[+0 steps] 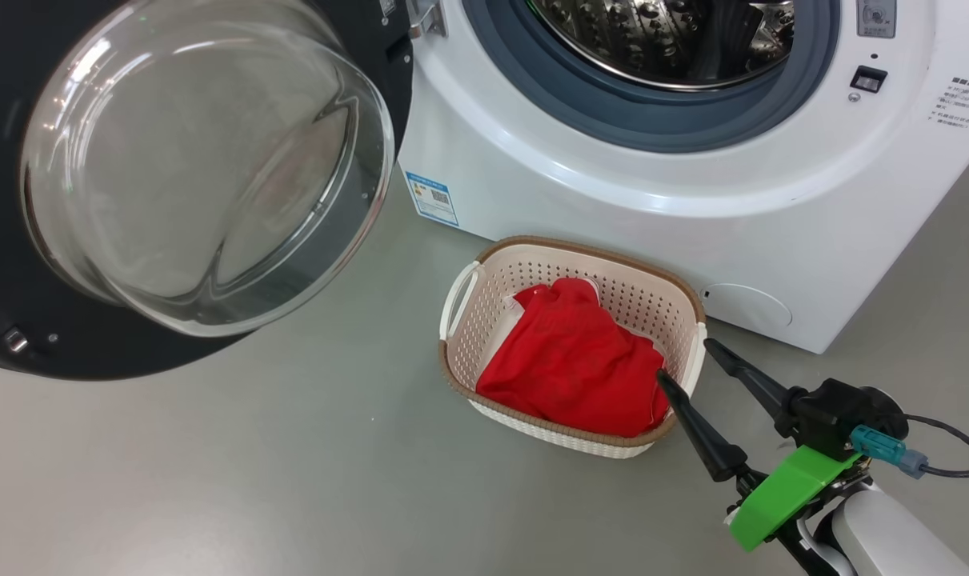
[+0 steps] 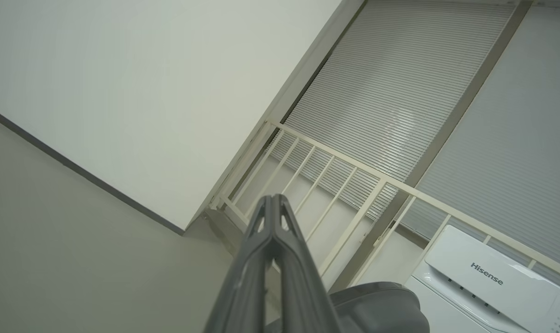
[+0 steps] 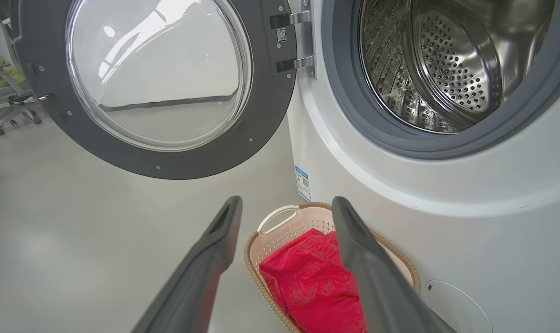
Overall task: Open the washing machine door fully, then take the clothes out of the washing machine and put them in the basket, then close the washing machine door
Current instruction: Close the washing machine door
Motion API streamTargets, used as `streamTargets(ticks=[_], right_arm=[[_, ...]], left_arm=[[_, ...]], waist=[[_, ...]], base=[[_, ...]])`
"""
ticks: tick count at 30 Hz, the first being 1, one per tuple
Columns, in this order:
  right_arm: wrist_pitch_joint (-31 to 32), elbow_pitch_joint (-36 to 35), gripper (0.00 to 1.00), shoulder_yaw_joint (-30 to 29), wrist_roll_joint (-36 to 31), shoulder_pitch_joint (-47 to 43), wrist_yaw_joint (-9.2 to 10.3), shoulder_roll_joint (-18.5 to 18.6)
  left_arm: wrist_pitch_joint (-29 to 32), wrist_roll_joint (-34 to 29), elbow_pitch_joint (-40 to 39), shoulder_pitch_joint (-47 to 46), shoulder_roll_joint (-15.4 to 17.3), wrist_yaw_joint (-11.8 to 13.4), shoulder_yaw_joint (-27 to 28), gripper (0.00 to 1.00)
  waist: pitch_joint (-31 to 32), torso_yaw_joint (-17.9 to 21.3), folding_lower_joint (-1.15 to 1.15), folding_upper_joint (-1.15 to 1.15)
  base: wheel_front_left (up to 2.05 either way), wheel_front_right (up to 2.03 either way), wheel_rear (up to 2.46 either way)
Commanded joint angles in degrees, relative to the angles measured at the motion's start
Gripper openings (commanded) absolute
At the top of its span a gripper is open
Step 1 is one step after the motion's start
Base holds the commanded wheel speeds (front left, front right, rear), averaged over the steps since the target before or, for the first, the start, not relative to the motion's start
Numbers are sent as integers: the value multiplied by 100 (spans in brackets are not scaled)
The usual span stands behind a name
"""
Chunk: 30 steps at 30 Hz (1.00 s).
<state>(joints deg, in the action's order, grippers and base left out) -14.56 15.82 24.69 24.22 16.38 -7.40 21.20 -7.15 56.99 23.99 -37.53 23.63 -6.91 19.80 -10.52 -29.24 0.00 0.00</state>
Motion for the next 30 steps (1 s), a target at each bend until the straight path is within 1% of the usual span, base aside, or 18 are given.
streamTargets(ticks=[1, 6, 10, 12, 14, 16, 17, 18, 19, 20, 25, 30], right_arm=[[-44, -145, 100, 72, -44, -34, -9, 53], [-44, -147, 100, 121, -46, 6, -9, 123], [-44, -140, 100, 189, -39, 63, -9, 178], [-44, -137, 100, 217, -34, 100, -9, 211], [-44, -136, 100, 236, -30, 137, -9, 247], [-44, -132, 100, 245, -27, 164, -9, 278], [-44, -130, 100, 260, -29, 187, -9, 299], [-44, -129, 100, 266, -31, 197, -9, 306], [-44, -129, 100, 266, -31, 197, -9, 306], [-44, -128, 100, 285, -31, 223, -9, 317], [-44, -127, 100, 309, -26, 283, -9, 342], [-44, -130, 100, 302, -25, 312, -9, 364]], left_arm=[[130, 117, 123, -293, 481, -57, 89, 0], [814, 667, 1293, -868, 778, -58, 33, 0], [1547, 1080, 2194, -1311, 967, -51, 90, 0], [1804, 1204, 2545, -1500, 1069, -34, 120, 0], [2125, 1208, 2825, -1644, 1175, -11, 20, 0], [2464, 1239, 3063, -1781, 1203, 25, -71, 0], [2758, 1210, 3237, -1868, 1231, 61, -196, 0], [2888, 1209, 3305, -1902, 1228, 67, -241, 0], [2888, 1209, 3305, -1902, 1228, 67, -241, 0], [3109, 1185, 3402, -1938, 1230, 66, -338, 0], [3478, 1235, 3497, -1970, 1183, 53, -423, 0], [3674, 1273, 3442, -1959, 1142, 40, -464, 0]], waist=[[-30, 7, 0, 0], [-118, 24, 0, 0], [-204, 56, 0, 0], [-256, 75, 0, 0], [-324, 87, 0, 0], [-365, 92, 0, 0], [-412, 103, 0, 0], [-428, 107, 0, 0], [-428, 107, 0, 0], [-472, 125, 0, 0], [-563, 151, 0, 0], [-612, 149, 0, 0]], base=[[0, 0, 0], [0, 0, 0], [0, 0, 0], [0, 0, 0], [0, 0, 0], [0, 0, 0], [0, 0, 0], [0, 0, 0], [0, 0, 0], [0, 0, 0], [0, 0, 0], [0, 0, 0]])
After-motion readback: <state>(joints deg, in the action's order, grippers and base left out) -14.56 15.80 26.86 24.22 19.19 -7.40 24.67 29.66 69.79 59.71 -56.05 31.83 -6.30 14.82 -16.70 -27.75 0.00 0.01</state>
